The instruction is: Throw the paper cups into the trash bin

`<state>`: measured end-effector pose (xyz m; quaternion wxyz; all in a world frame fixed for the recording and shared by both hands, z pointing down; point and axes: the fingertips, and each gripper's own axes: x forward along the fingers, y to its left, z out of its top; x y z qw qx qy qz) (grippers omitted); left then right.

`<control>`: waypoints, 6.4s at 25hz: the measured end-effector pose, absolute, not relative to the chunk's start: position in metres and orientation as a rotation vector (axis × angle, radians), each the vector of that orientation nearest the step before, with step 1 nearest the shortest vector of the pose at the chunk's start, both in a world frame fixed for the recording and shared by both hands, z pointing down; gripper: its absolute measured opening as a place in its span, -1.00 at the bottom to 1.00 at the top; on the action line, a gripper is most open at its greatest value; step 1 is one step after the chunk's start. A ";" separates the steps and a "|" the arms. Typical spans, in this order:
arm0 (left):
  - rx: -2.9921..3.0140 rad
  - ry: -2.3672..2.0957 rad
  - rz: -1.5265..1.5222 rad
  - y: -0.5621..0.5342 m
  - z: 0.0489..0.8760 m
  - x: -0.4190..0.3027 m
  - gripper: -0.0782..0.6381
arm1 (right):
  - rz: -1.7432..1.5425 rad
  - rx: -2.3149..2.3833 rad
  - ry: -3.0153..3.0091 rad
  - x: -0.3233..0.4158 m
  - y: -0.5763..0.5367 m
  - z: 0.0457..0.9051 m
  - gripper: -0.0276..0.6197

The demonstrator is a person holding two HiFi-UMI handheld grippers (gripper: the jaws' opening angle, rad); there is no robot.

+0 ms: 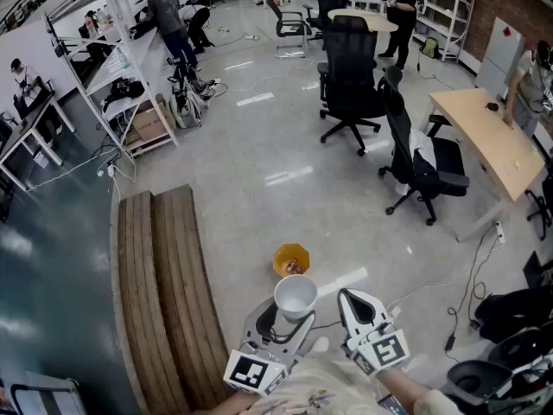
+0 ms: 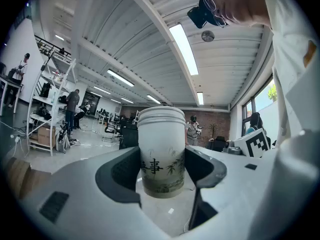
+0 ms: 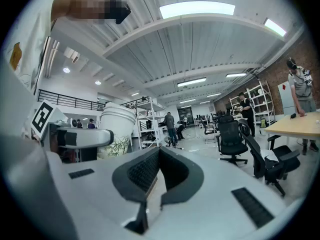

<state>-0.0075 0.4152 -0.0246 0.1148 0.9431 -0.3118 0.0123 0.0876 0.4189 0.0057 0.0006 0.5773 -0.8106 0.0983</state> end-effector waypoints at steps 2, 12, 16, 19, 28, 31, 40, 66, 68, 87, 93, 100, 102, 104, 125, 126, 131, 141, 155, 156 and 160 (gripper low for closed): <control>2.760 -0.911 0.037 0.417 -0.021 -0.005 0.00 | 0.327 1.839 -2.563 0.088 0.418 0.002 -0.91; 2.740 -0.921 0.040 0.426 -0.015 -0.003 0.00 | 0.332 1.858 -2.592 0.089 0.425 0.002 -0.91; 2.732 -0.963 0.017 0.426 -0.008 -0.008 0.00 | 0.396 1.818 -2.712 0.092 0.435 -0.001 -0.91; 2.737 -1.023 0.002 0.406 -0.015 -0.014 0.00 | 0.351 1.807 -2.704 0.106 0.431 -0.004 -0.91; 2.595 -1.200 0.014 0.409 -0.009 -0.033 0.00 | 0.537 1.800 -2.612 0.157 0.454 0.021 -0.91; 2.577 -1.215 0.011 0.411 -0.005 -0.036 0.00 | 0.521 1.784 -2.633 0.154 0.453 0.020 -0.91; 2.578 -1.208 0.045 0.357 0.011 -0.018 0.00 | 0.537 1.700 -2.671 0.147 0.380 0.043 -0.91; 2.385 -1.063 0.149 0.102 0.169 -0.028 0.00 | 0.421 1.270 -2.628 0.057 0.097 0.166 -0.91; 2.320 -1.084 0.173 0.098 0.202 -0.030 0.00 | 0.418 1.159 -2.630 0.045 0.089 0.204 -0.91; 2.131 -1.166 0.499 0.074 0.565 -0.029 0.00 | 0.385 0.906 -2.535 0.032 0.035 0.538 -0.71; 2.129 -1.164 0.535 0.075 0.650 -0.016 0.00 | 0.335 0.891 -2.354 0.050 0.041 0.646 -0.71; 2.071 -1.125 0.663 0.085 0.748 -0.006 0.00 | 0.422 0.880 -2.234 0.064 0.048 0.736 -0.67; 2.038 -1.121 0.706 0.088 0.772 -0.005 0.00 | 0.457 0.874 -2.227 0.060 0.052 0.752 -0.67; 2.016 -1.102 0.765 0.092 0.795 -0.002 0.00 | 0.475 0.869 -2.218 0.056 0.056 0.769 -0.66; 1.825 -0.890 1.115 0.106 0.909 0.004 0.14 | 0.736 1.011 -2.027 0.075 0.082 0.875 -0.60; 1.820 -0.890 1.112 0.107 0.904 0.003 0.14 | 0.733 1.003 -2.031 0.074 0.082 0.871 -0.60; 1.813 -0.923 1.009 0.108 0.860 -0.003 -0.27 | 0.692 0.957 -2.047 0.071 0.078 0.838 -0.76; 1.819 -1.004 0.803 0.085 0.759 -0.005 -0.76 | 0.681 1.013 -2.148 0.064 0.040 0.732 -0.90; 2.038 -1.122 0.537 0.057 0.514 -0.010 -0.77 | 0.468 0.921 -2.348 0.037 0.046 0.497 -0.90; 2.063 -1.127 0.520 0.057 0.496 -0.011 -0.77 | 0.447 0.919 -2.358 0.036 0.048 0.480 -0.90; 2.236 -1.119 0.494 0.059 0.426 -0.006 -0.77 | 0.366 0.912 -2.424 0.032 0.056 0.416 -0.90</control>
